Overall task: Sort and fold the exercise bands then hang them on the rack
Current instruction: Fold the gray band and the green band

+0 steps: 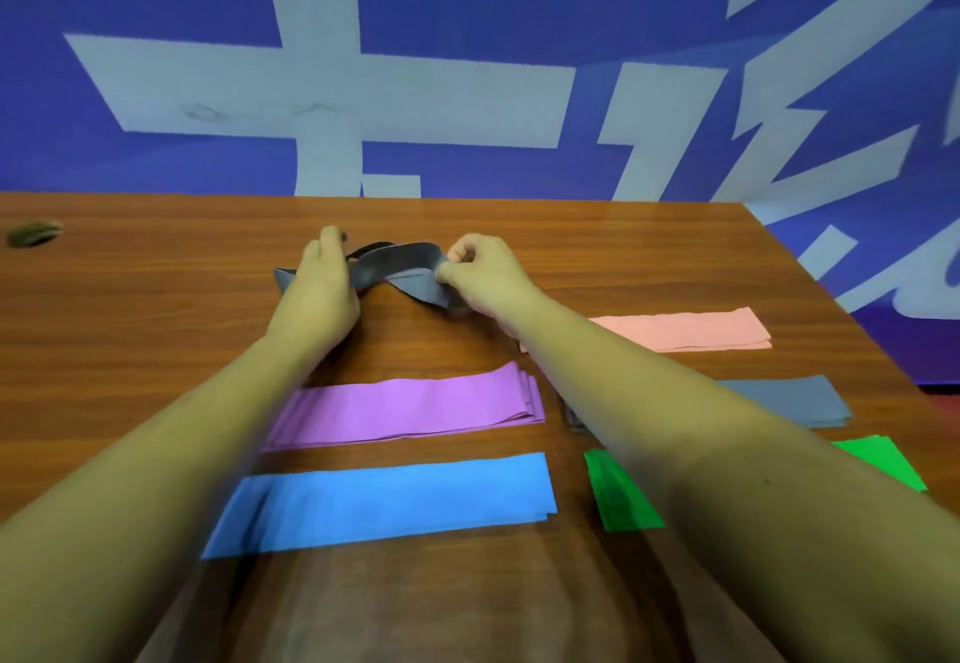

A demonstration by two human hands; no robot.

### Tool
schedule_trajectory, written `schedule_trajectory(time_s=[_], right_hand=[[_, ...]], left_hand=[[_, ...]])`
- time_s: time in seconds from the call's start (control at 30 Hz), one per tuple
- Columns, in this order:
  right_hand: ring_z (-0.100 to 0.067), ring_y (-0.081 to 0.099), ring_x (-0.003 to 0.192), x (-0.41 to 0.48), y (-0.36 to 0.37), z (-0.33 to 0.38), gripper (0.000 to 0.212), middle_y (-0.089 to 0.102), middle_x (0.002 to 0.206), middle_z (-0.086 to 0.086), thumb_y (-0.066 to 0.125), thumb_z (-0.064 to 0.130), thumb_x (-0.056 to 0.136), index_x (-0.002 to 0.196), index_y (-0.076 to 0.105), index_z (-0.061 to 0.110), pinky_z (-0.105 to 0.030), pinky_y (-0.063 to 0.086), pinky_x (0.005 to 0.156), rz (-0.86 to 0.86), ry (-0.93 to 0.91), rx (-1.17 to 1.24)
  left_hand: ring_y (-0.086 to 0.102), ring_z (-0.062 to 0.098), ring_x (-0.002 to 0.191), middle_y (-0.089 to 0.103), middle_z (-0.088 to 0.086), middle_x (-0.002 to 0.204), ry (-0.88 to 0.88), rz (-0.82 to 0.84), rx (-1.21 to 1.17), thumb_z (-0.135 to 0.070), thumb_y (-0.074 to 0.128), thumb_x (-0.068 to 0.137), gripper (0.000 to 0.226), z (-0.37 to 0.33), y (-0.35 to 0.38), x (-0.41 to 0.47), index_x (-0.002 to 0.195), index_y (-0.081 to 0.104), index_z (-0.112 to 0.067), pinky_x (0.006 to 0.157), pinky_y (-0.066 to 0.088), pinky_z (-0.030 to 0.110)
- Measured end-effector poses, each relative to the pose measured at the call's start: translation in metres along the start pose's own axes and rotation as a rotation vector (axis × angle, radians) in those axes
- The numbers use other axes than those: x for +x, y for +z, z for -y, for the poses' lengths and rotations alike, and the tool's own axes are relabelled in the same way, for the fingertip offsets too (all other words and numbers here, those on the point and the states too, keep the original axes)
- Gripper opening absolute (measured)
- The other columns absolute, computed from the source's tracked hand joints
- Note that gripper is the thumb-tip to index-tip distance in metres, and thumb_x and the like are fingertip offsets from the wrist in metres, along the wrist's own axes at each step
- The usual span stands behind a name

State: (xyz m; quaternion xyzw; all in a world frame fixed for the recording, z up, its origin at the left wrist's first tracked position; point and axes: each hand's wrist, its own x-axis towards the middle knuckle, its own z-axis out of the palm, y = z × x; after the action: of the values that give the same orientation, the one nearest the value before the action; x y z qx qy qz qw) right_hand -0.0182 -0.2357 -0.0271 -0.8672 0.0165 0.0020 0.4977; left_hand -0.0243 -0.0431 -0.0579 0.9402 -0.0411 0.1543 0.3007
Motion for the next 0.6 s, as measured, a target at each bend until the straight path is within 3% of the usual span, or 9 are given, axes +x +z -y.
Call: schedule_trajectory(time_s=[0.13, 0.2, 0.27, 0.4, 0.47, 0.53, 0.6], right_hand=[[-0.022, 0.055, 0.06, -0.025, -0.041, 0.048, 0.018, 0.055, 0.07, -0.007, 0.057, -0.002, 0.083, 0.075, 0.053, 0.013, -0.044, 0.057, 0.058, -0.058, -0.123, 0.165], [-0.023, 0.055, 0.058, -0.041, -0.062, 0.074, 0.017, 0.056, 0.07, -0.008, 0.056, -0.004, 0.083, 0.078, 0.055, 0.012, -0.046, 0.057, 0.057, -0.066, -0.193, 0.167], [-0.021, 0.052, 0.054, -0.059, -0.082, 0.098, 0.019, 0.055, 0.068, -0.008, 0.054, -0.006, 0.081, 0.086, 0.06, 0.011, -0.039, 0.052, 0.055, -0.07, -0.279, 0.135], [-0.016, 0.048, 0.058, -0.099, -0.119, 0.141, 0.027, 0.055, 0.07, -0.004, 0.064, 0.001, 0.081, 0.104, 0.062, 0.016, -0.023, 0.042, 0.053, -0.029, -0.391, 0.073], [-0.013, 0.05, 0.062, -0.118, -0.137, 0.159, 0.029, 0.057, 0.074, -0.002, 0.071, 0.005, 0.079, 0.105, 0.064, 0.017, -0.022, 0.043, 0.053, -0.007, -0.436, 0.048], [-0.011, 0.054, 0.068, -0.136, -0.154, 0.173, 0.03, 0.058, 0.079, -0.002, 0.075, 0.007, 0.077, 0.105, 0.067, 0.017, -0.023, 0.048, 0.059, 0.015, -0.46, 0.008], [-0.013, 0.057, 0.073, -0.152, -0.169, 0.184, 0.032, 0.057, 0.077, -0.001, 0.076, 0.006, 0.076, 0.106, 0.069, 0.016, -0.027, 0.051, 0.066, 0.043, -0.47, 0.001]], left_hand=[[0.055, 0.032, 0.102, 0.058, 0.015, 0.105, -0.001, -0.028, -0.036, 0.008, 0.046, 0.081, 0.048, -0.012, -0.029, -0.012, 0.127, 0.051, -0.005, 0.088, 0.041, 0.034], [0.057, 0.026, 0.091, 0.058, 0.013, 0.102, 0.004, -0.011, -0.072, 0.007, 0.049, 0.079, 0.043, -0.024, -0.044, -0.02, 0.119, 0.057, -0.006, 0.081, 0.041, 0.026], [0.056, 0.016, 0.085, 0.054, 0.009, 0.105, 0.039, 0.03, -0.138, 0.004, 0.055, 0.079, 0.041, -0.042, -0.059, -0.031, 0.118, 0.058, -0.009, 0.078, 0.041, 0.022], [0.056, 0.015, 0.108, 0.057, 0.0, 0.115, 0.164, 0.059, -0.42, -0.014, 0.06, 0.078, 0.038, -0.094, -0.093, -0.054, 0.116, 0.059, -0.018, 0.081, 0.041, 0.015], [0.057, 0.01, 0.106, 0.062, -0.003, 0.114, 0.154, 0.086, -0.646, -0.032, 0.065, 0.08, 0.036, -0.127, -0.113, -0.065, 0.113, 0.061, -0.017, 0.084, 0.045, 0.015], [0.058, 0.008, 0.107, 0.064, -0.002, 0.115, 0.191, 0.123, -0.804, -0.049, 0.063, 0.076, 0.055, -0.155, -0.129, -0.073, 0.118, 0.061, -0.012, 0.092, 0.045, 0.021], [0.059, 0.012, 0.114, 0.065, 0.002, 0.118, 0.224, 0.191, -0.891, -0.051, 0.063, 0.078, 0.058, -0.18, -0.141, -0.082, 0.12, 0.06, -0.012, 0.1, 0.044, 0.031]])
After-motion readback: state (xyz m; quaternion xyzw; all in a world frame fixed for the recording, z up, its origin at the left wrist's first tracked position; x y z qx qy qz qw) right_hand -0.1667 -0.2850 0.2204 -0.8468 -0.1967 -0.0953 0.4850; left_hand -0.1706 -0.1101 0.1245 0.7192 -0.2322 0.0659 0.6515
